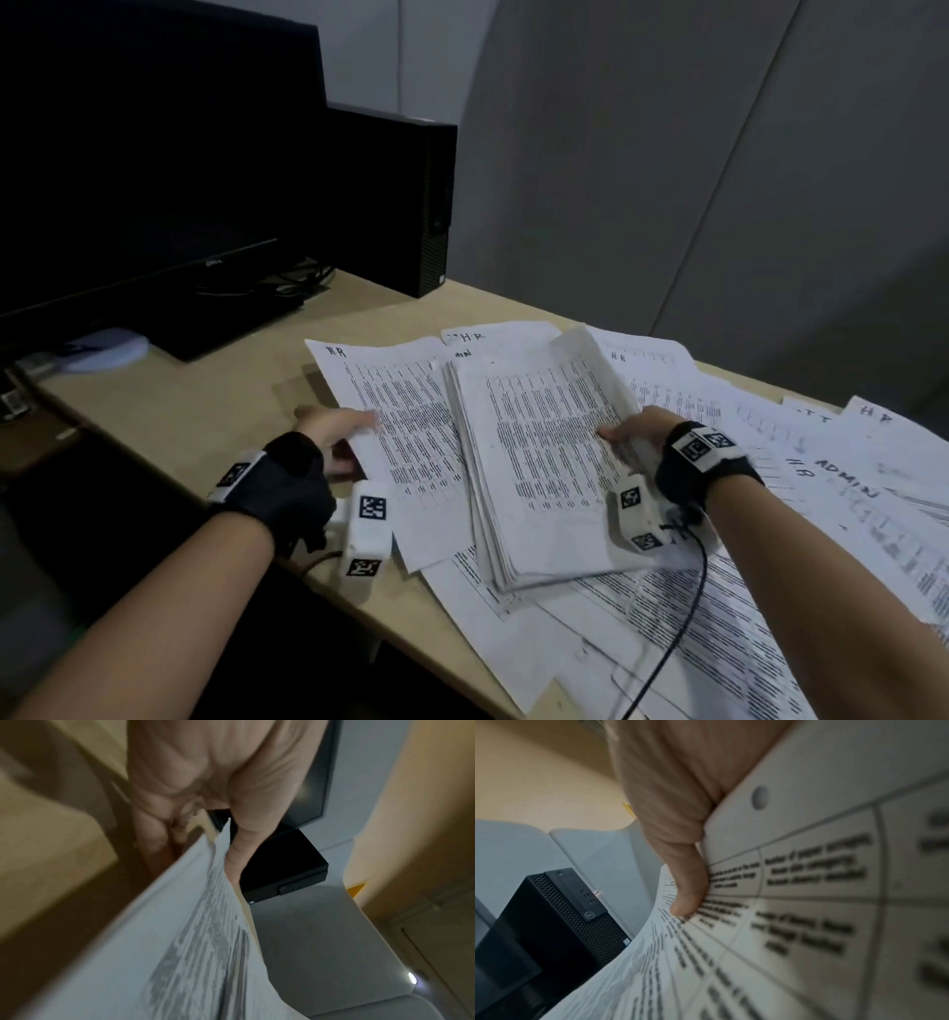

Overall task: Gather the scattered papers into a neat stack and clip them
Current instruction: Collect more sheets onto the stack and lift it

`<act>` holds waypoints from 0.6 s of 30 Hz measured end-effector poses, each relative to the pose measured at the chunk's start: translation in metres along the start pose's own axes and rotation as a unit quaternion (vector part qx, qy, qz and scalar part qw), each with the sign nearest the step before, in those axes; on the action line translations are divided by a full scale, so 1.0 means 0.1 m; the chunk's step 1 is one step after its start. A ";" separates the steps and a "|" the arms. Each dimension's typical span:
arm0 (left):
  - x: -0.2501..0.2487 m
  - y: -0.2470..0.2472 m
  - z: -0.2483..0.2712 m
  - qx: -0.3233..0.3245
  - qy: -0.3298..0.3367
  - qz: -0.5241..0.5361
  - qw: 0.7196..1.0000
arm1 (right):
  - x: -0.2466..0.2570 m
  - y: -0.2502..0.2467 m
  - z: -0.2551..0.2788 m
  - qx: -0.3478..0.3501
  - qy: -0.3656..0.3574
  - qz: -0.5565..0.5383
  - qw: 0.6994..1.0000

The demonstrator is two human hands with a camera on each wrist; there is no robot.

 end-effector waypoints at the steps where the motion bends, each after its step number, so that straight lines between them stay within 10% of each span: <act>1: 0.03 0.07 0.10 0.030 -0.011 0.030 0.999 | 0.01 0.01 -0.03 -0.002 0.000 -0.005 1.000; 18: 0.05 -0.16 -0.32 0.010 -0.015 -0.073 0.997 | 0.39 0.62 0.18 0.127 -0.028 -0.174 0.976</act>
Point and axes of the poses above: each hand's wrist, its own z-axis away from the middle knuckle, its own y-axis out of the palm, x = y × z, the point moved 10 cm from there along -z, towards the middle knuckle, and after that the axes turned 12 degrees about y, right-handed, at the moved point
